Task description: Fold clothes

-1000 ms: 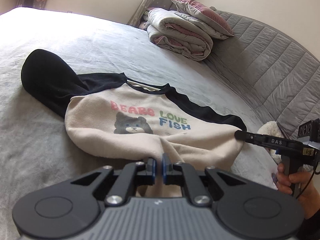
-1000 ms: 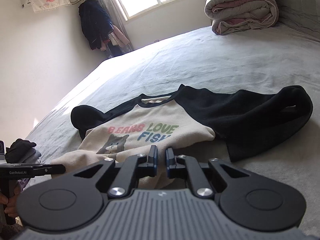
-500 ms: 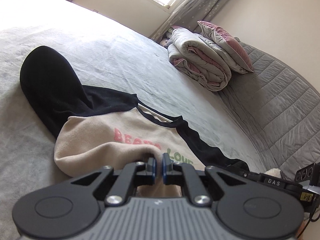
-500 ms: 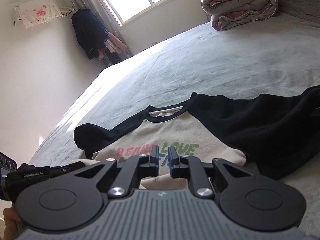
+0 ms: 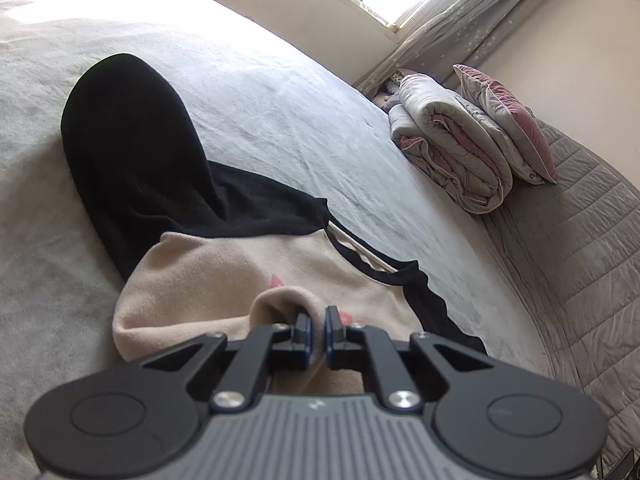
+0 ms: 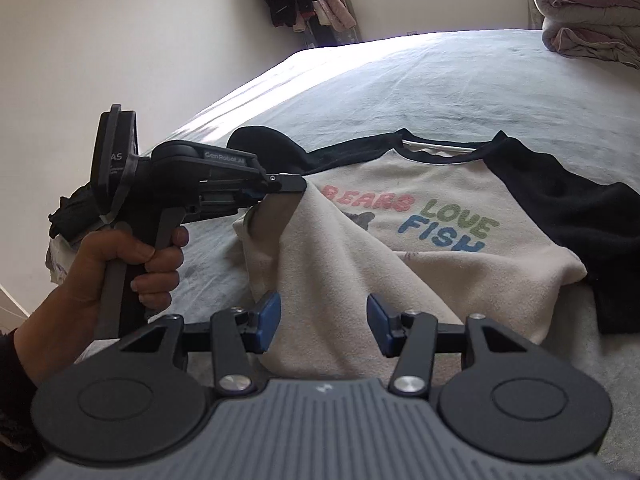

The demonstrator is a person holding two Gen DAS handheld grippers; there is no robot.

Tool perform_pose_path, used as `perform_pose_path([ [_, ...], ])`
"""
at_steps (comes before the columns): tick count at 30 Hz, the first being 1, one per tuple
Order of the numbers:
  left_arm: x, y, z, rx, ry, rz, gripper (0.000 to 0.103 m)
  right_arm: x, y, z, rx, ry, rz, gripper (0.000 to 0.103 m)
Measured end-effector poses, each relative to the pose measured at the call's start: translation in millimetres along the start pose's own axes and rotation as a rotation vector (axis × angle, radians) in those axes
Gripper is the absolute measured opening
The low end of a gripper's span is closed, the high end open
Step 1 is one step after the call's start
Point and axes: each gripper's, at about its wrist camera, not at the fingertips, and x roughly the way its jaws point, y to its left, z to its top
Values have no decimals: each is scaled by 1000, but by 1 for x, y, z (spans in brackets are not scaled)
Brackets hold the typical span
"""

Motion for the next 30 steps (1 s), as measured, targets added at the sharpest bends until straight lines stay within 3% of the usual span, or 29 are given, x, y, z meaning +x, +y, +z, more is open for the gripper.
perform_pose_path([
  [3, -1, 1, 1, -5, 6, -9, 7, 10, 21, -4, -80, 22, 55, 52],
  [7, -1, 4, 1, -19, 20, -23, 7, 32, 38, -9, -143, 60, 55, 52],
  [16, -5, 10, 3, -44, 50, -41, 8, 82, 48, -21, -294, 132, -119, 52],
  [19, -7, 11, 4, -38, 60, -44, 13, 90, 50, -27, -354, 125, -158, 48],
  [20, -9, 12, 4, -37, 60, -43, 17, 90, 50, -26, -356, 121, -173, 37],
  [21, -10, 13, 5, -39, 59, -44, 21, 91, 49, -25, -355, 116, -189, 20],
  [22, -12, 14, 6, -44, 57, -47, 22, 89, 46, -22, -342, 107, -207, 14],
  [27, -23, 24, 11, -76, 42, -61, 35, 63, 10, 0, -163, 28, -211, 8],
  [30, -27, 29, 13, -91, 46, -74, 36, 41, -17, 11, -37, -33, -219, 8],
])
